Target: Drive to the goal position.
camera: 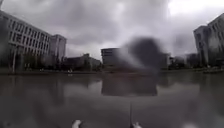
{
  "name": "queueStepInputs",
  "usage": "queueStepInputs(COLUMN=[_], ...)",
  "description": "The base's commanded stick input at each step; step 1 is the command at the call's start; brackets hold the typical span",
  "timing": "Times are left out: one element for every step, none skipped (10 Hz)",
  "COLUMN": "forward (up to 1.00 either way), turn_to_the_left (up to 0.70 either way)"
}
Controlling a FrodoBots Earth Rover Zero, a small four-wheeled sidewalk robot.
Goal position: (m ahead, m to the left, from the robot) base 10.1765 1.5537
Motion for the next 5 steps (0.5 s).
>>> queueStepInputs(forward=[0.7, 0.7, 0.7, 0.7, 0.7], turn_to_the_left=[0.0, 0.0, 0.0, 0.0, 0.0])
